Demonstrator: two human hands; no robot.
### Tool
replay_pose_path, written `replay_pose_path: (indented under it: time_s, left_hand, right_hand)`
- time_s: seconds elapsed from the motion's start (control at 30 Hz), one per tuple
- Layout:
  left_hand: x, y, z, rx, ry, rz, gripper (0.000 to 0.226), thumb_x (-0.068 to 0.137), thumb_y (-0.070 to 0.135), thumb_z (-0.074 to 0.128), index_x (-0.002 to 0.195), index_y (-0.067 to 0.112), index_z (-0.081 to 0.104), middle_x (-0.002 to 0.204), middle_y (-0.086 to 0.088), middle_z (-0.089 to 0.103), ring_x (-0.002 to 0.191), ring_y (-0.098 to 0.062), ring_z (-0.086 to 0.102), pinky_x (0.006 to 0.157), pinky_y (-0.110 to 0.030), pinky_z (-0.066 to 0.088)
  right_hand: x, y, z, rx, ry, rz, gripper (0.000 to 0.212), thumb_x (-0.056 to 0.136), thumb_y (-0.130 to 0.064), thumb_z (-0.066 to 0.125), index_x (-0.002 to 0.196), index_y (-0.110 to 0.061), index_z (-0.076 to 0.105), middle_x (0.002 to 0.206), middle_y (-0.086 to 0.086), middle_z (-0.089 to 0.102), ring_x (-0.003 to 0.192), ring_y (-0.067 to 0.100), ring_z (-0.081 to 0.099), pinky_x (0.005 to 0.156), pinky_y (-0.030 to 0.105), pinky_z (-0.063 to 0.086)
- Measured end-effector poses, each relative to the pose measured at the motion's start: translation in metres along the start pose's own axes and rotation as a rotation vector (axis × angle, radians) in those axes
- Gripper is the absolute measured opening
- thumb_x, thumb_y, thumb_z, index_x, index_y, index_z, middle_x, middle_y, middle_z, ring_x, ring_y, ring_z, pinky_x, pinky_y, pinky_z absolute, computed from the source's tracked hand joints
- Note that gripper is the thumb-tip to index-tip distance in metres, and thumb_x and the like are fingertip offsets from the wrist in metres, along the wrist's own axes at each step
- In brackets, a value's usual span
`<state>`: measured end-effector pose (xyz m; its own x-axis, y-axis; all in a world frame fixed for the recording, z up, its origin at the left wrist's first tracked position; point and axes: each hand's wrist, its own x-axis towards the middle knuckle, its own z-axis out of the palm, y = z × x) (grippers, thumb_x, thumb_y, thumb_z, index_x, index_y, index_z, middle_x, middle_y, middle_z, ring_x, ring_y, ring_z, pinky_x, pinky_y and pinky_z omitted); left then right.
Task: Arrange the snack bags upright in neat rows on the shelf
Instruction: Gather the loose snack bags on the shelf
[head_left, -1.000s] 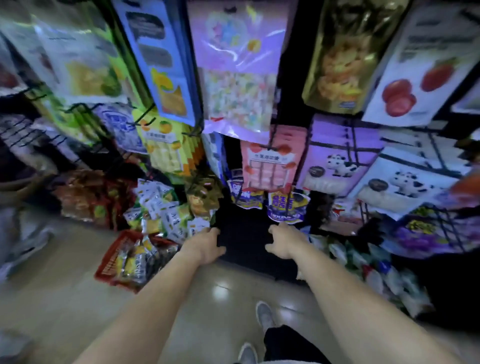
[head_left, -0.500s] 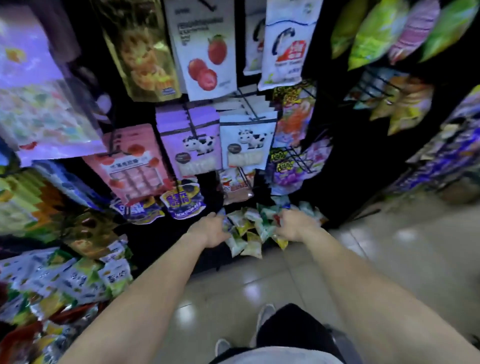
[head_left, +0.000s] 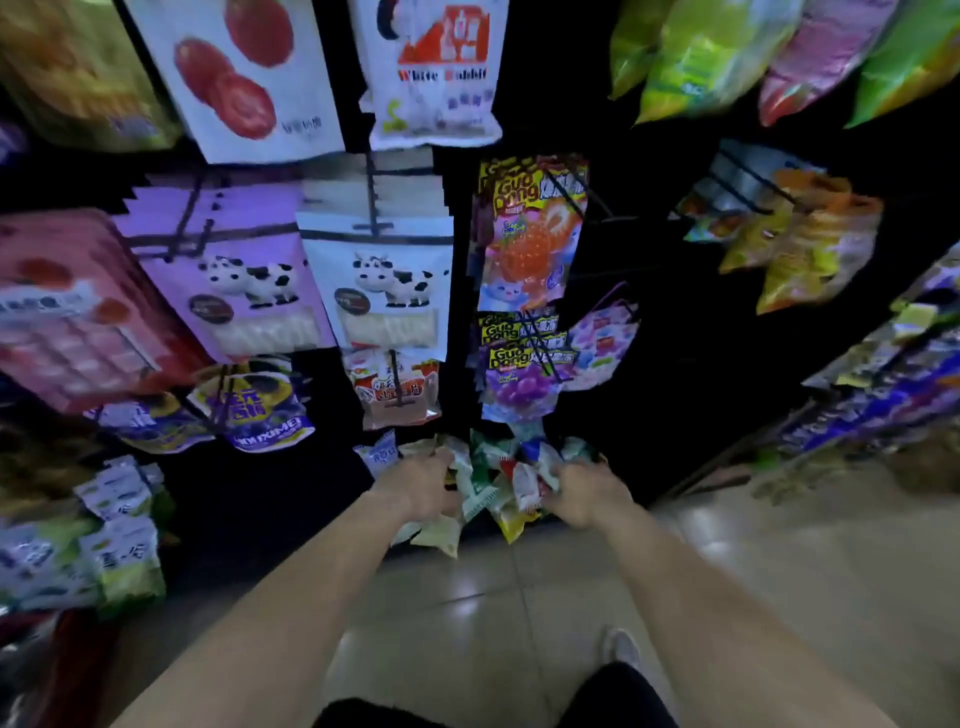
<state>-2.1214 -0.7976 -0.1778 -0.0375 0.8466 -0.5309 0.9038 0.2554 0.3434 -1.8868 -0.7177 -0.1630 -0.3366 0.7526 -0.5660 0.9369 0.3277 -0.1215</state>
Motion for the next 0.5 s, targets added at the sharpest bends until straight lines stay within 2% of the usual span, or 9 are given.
replay_pose_path:
  time_s: [0.1, 0.17, 0.27, 0.3, 0.4, 0.5]
  left_hand:
    - [0.08, 0.0, 0.054, -0.055, 0.037, -0.06, 0.072, 0.087, 0.047, 0.056, 0.148, 0.02, 0.028, 0.141, -0.013, 0.046, 0.124, -0.031, 0.049, 0.097, -0.044, 0.045]
    - [0.14, -0.007, 0.097, -0.078, 0.064, -0.093, 0.067, 0.087, 0.047, 0.056, 0.145, 0.023, 0.033, 0.137, -0.011, 0.049, 0.121, -0.029, 0.05, 0.095, -0.043, 0.046]
    - [0.227, -0.028, 0.164, -0.071, 0.084, -0.119, 0.059, 0.089, 0.048, 0.055, 0.139, 0.021, 0.04, 0.136, -0.011, 0.047, 0.12, -0.03, 0.049, 0.094, -0.043, 0.046]
    - [0.252, -0.036, 0.187, -0.049, 0.081, -0.125, 0.059, 0.09, 0.049, 0.055, 0.138, 0.02, 0.041, 0.137, -0.011, 0.047, 0.121, -0.03, 0.048, 0.095, -0.042, 0.045]
    - [0.309, -0.059, 0.245, 0.037, 0.108, -0.138, 0.064, 0.091, 0.053, 0.054, 0.143, 0.019, 0.038, 0.138, -0.012, 0.045, 0.123, -0.032, 0.047, 0.096, -0.044, 0.045]
    - [0.34, -0.073, 0.287, 0.052, 0.122, -0.155, 0.07, 0.092, 0.05, 0.055, 0.148, 0.016, 0.03, 0.147, -0.015, 0.037, 0.13, -0.032, 0.04, 0.098, -0.045, 0.044]
  right_hand:
    - [0.09, 0.042, 0.041, -0.019, -0.032, -0.057, 0.058, 0.085, -0.049, 0.062, 0.133, -0.019, 0.054, 0.133, 0.011, 0.048, 0.115, 0.031, 0.055, 0.08, 0.033, 0.044]
    - [0.155, 0.069, 0.078, -0.029, -0.03, -0.086, 0.049, 0.085, -0.046, 0.063, 0.126, -0.019, 0.057, 0.128, 0.012, 0.051, 0.112, 0.03, 0.055, 0.076, 0.031, 0.039]
    - [0.246, 0.098, 0.138, -0.038, -0.005, -0.08, 0.039, 0.083, -0.046, 0.063, 0.111, -0.019, 0.058, 0.125, 0.012, 0.053, 0.108, 0.03, 0.057, 0.081, 0.034, 0.047]
    - [0.271, 0.105, 0.159, -0.05, 0.001, -0.085, 0.04, 0.083, -0.047, 0.062, 0.111, -0.019, 0.058, 0.128, 0.012, 0.052, 0.112, 0.031, 0.056, 0.086, 0.037, 0.049]
    - [0.334, 0.121, 0.218, -0.111, 0.026, -0.124, 0.058, 0.086, -0.05, 0.059, 0.135, -0.021, 0.05, 0.143, 0.011, 0.044, 0.127, 0.033, 0.046, 0.094, 0.041, 0.045]
    - [0.369, 0.13, 0.262, -0.129, 0.056, -0.15, 0.069, 0.088, -0.052, 0.057, 0.147, -0.022, 0.039, 0.147, 0.01, 0.041, 0.131, 0.034, 0.042, 0.095, 0.043, 0.042]
